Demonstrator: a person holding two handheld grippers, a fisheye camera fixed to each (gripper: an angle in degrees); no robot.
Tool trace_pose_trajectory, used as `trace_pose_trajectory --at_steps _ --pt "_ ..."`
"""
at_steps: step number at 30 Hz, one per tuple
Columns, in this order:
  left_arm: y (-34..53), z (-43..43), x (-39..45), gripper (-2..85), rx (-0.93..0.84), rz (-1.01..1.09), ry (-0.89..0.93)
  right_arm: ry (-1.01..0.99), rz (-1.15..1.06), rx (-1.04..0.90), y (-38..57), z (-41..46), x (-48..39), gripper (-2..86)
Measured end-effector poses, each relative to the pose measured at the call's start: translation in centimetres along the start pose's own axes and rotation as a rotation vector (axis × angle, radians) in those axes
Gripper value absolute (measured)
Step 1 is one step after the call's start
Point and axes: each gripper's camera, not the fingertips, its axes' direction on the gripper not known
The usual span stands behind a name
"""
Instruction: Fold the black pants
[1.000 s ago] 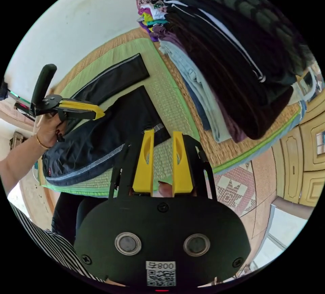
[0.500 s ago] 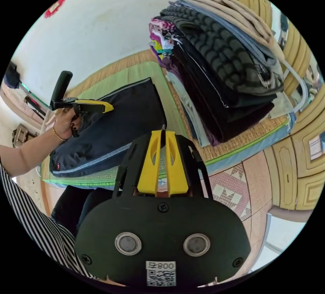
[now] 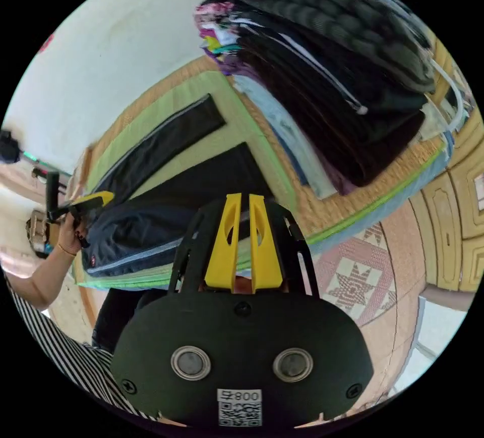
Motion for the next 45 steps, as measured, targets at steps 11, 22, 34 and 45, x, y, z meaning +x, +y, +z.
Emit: trace_pose_trajectory --at_steps 11,22,34,45 --pt "25.8 -9.4 -15.3 0.2 -0.050 -0.627 -0.206 -0.093 -0.400 -0.256 -1.0 12.6 -17.4 0.3" --pt "33.9 -17.1 -20.3 0.1 0.067 -0.524 -0.227 -0.064 -0.396 -0.197 -4.9 13.7 -22.2 0.1" --pt "38.5 -21.9 -31.2 0.2 0.085 -0.592 -0.307 0.106 -0.341 -0.237 -17.1 23.3 -24.9 0.1" --pt "43.7 -28.3 -35.6 0.0 0.156 -0.593 -0.306 0.058 -0.273 -0.098 -15.5 22.7 -27.2 0.1"
